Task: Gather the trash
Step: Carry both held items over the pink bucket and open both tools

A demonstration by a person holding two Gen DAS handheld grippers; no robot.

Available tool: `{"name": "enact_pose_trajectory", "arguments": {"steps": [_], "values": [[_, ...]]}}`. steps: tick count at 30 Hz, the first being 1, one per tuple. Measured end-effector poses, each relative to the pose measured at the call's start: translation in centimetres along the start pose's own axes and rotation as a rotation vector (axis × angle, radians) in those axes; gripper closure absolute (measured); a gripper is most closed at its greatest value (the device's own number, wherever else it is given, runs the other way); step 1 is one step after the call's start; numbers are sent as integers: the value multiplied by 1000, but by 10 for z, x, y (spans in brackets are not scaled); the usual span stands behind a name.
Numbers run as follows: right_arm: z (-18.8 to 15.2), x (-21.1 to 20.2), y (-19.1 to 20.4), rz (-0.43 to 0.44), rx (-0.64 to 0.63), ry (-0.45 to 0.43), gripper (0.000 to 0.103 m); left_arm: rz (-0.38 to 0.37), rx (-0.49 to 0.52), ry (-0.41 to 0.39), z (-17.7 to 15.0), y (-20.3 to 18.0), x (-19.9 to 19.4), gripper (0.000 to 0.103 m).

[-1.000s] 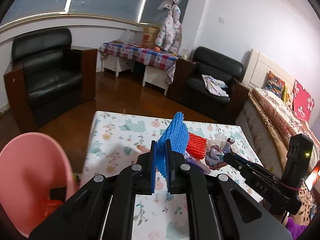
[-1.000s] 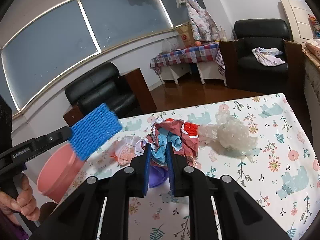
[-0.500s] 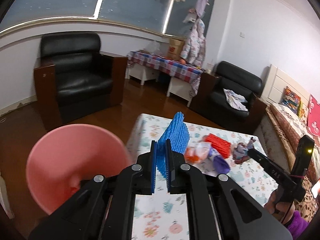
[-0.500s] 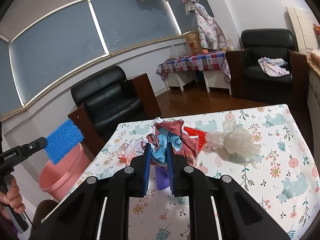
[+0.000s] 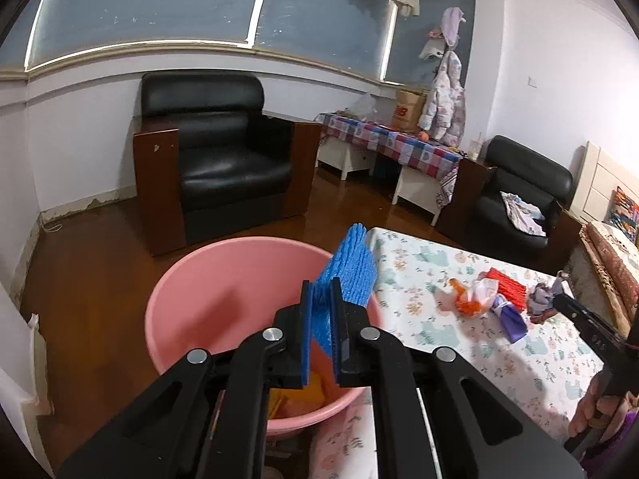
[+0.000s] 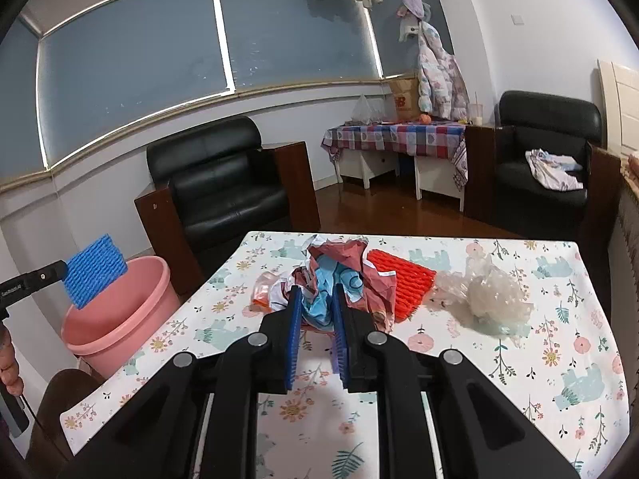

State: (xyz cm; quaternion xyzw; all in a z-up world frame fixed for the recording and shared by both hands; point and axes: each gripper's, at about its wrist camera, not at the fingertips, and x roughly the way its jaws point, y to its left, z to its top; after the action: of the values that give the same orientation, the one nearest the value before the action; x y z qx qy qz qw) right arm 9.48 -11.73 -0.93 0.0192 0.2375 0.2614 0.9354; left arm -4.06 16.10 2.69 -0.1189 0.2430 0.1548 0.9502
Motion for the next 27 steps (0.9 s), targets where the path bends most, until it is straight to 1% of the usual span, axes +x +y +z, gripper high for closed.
{"name": "enact_pose_trajectory", "arguments": {"steps": [4,7,11,16,21,27], "values": [[1,-5,10,2,-6,-18,88,21,5,-5,-3,8,-1,96],[3,-8,19,34,3,-14,88,30,-5,-1,-4,13,1,96],[10,-6,42,87,-28,-1,88,40,-34,7,-6,25,3,96],[23,-2,76,170,-52,6,88,49,-68,30,-9,36,7,96],[32,4,108,263,-68,20,88,54,-82,33,-11,48,6,96],[40,22,152,376,-91,63,88,51,-100,38,-15,59,6,96]]}}
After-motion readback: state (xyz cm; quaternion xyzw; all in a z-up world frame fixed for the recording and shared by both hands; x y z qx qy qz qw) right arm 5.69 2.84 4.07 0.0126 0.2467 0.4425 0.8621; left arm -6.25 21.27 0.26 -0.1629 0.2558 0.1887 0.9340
